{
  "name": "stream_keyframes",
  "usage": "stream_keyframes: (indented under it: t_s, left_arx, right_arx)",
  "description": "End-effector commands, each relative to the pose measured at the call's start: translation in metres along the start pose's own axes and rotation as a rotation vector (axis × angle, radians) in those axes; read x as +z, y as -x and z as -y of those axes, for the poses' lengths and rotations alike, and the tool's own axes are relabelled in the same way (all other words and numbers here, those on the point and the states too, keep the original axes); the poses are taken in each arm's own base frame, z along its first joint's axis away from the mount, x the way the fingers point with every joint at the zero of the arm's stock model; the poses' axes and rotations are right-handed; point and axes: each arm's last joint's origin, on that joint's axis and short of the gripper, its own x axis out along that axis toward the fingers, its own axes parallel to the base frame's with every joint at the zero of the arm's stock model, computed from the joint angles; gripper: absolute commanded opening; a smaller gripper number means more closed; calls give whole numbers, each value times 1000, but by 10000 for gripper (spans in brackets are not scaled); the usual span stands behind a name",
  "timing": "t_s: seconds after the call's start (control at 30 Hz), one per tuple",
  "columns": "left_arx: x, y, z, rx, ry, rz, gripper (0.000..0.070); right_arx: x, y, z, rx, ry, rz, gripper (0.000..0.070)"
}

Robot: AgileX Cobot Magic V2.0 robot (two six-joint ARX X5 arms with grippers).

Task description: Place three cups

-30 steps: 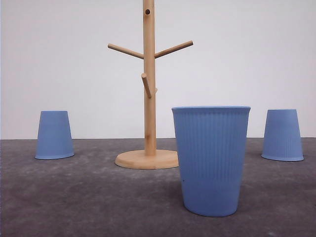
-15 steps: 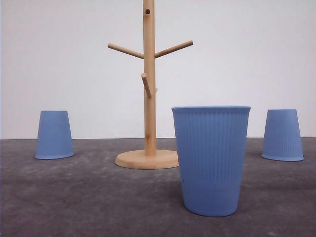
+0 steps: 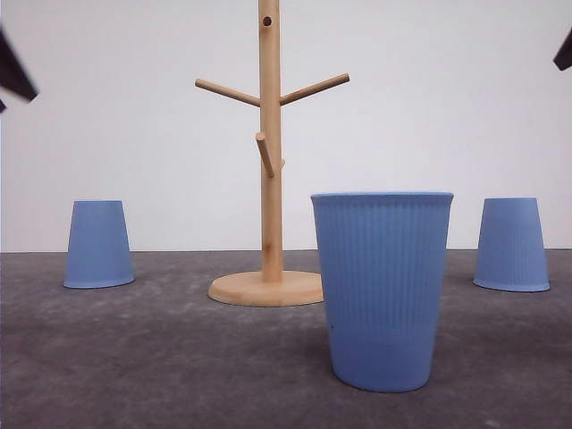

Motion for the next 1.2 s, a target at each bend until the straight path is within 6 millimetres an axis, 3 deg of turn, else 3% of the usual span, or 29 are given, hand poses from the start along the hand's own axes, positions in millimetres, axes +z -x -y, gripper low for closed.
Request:
stream_keyframes:
  t_s: [0.0, 0.27, 0.5, 0.93, 1.17]
  left_arx:
    - [6, 2, 1, -1, 31, 22, 519]
    - [9, 0, -4, 83, 241, 18, 517]
    - [35, -14, -26, 168, 340, -52, 517]
    - [113, -86, -90, 189, 337, -157, 522]
    - [133, -134, -126, 199, 374, -189, 569]
  right_arx:
    - [4, 2, -1, -3, 16, 18, 429]
    - [4, 2, -1, -7, 16, 18, 429]
    - [4, 2, -1, -7, 15, 18, 429]
    - [4, 1, -1, -7, 16, 18, 429]
    - [4, 1, -1, -7, 16, 18, 429]
